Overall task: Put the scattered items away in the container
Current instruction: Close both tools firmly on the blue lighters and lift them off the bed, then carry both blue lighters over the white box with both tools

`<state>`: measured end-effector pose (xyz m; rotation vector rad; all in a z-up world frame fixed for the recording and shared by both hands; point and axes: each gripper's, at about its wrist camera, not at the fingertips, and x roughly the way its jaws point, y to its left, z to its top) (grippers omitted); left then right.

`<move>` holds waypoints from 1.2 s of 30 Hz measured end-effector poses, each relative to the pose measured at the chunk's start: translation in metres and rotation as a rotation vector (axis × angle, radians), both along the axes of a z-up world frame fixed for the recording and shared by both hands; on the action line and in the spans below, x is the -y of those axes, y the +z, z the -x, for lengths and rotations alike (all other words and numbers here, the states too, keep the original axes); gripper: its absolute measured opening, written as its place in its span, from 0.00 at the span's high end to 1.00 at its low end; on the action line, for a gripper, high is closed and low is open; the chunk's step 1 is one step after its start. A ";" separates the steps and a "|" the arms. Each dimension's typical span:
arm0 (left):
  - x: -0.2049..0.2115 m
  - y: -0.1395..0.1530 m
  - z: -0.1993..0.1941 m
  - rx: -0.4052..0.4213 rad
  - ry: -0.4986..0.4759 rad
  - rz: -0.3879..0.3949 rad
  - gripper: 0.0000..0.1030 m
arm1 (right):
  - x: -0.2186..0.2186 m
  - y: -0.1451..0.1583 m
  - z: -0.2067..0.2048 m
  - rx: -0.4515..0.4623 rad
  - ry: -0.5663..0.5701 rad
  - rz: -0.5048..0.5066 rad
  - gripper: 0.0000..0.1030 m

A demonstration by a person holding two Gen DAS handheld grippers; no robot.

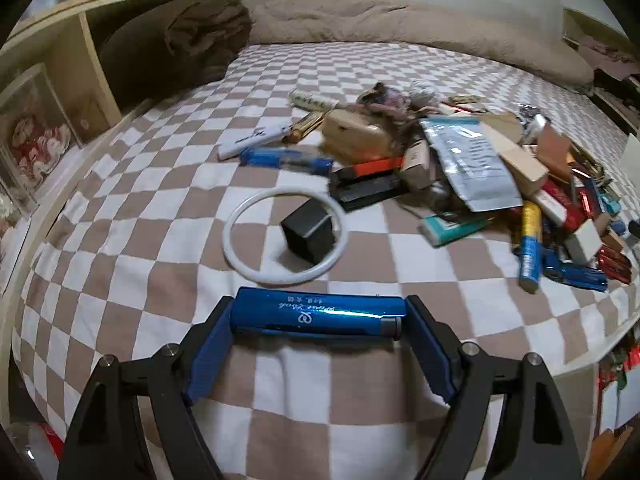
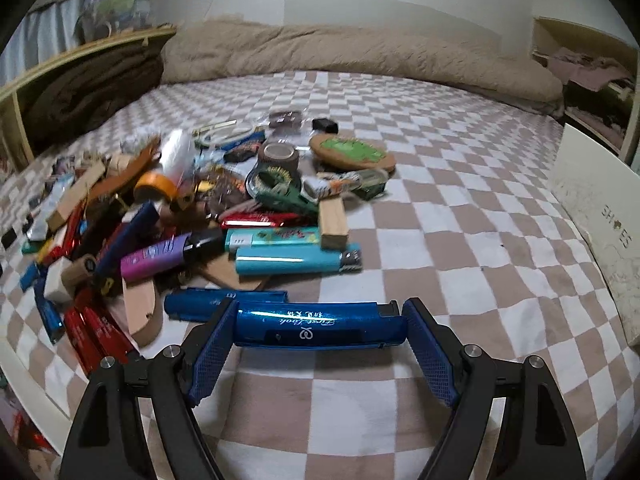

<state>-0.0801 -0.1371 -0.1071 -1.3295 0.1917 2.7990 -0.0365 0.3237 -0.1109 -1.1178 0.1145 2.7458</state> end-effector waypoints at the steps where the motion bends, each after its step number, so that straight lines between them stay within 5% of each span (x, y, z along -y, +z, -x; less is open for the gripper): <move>1: -0.002 0.003 -0.002 -0.007 -0.006 -0.010 0.19 | 0.000 0.002 0.000 -0.007 -0.002 0.001 0.20; 11: -0.022 0.048 -0.009 -0.118 -0.040 -0.130 0.19 | 0.013 0.019 -0.001 -0.053 0.011 -0.067 0.20; 36: -0.080 0.138 -0.066 -0.329 -0.211 -0.176 0.19 | 0.051 0.142 -0.074 -0.258 0.080 -0.149 0.20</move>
